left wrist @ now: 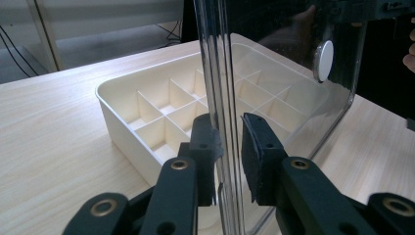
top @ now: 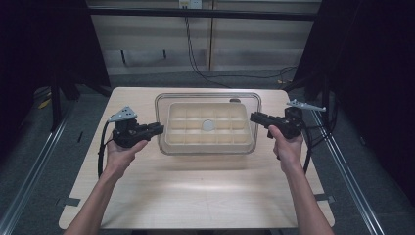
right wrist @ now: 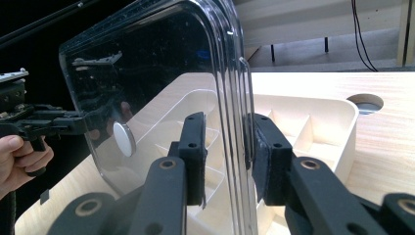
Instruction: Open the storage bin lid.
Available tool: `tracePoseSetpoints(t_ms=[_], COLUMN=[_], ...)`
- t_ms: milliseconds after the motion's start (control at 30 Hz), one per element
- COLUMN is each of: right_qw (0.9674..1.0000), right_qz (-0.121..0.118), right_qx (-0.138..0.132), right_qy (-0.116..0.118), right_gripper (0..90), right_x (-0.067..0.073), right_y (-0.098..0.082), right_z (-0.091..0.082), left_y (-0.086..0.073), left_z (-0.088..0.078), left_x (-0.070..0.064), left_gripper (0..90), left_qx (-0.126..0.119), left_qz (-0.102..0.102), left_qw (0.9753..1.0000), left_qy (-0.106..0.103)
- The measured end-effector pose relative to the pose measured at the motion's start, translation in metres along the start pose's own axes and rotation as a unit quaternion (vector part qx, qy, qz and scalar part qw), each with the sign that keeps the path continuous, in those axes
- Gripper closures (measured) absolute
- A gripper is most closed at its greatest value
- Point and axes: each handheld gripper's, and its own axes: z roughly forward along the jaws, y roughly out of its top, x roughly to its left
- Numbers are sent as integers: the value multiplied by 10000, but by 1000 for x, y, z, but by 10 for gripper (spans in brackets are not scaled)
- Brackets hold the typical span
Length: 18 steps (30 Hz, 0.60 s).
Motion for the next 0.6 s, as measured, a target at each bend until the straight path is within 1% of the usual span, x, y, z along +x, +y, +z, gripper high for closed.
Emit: tracePoseSetpoints(t_ms=[33, 233, 333, 400, 533, 567, 600], right_qw=[10000, 10000, 10000, 9999, 9999, 9999, 9999], right_qz=[-11, -28, -55, -57, -38, -42, -43], right_qx=[1, 34, 51, 68, 121, 122, 120], right_qy=[14, 42, 49, 49, 79, 75, 74], right_gripper=[697, 698, 699, 701, 703, 703, 703], right_x=[1, 3, 6, 8, 9, 9, 10], right_y=[-1, -4, -5, -7, -9, -10, -10], right_z=[0, -2, -3, -4, -5, -5, -6], left_y=[0, -3, -5, -6, -9, -11, -11], left_z=[-1, -5, -6, -7, -10, -11, -11], left_x=[-1, -4, -5, -6, -7, -8, -9], left_gripper=[762, 761, 763, 762, 763, 763, 763], left_qx=[16, 116, 161, 219, 240, 236, 267], left_qz=[13, 81, 27, 49, 38, 5, 32], left_qw=[10000, 9999, 9999, 9997, 9997, 9997, 9996], left_qy=[27, 23, -21, 11, -25, -31, -28])
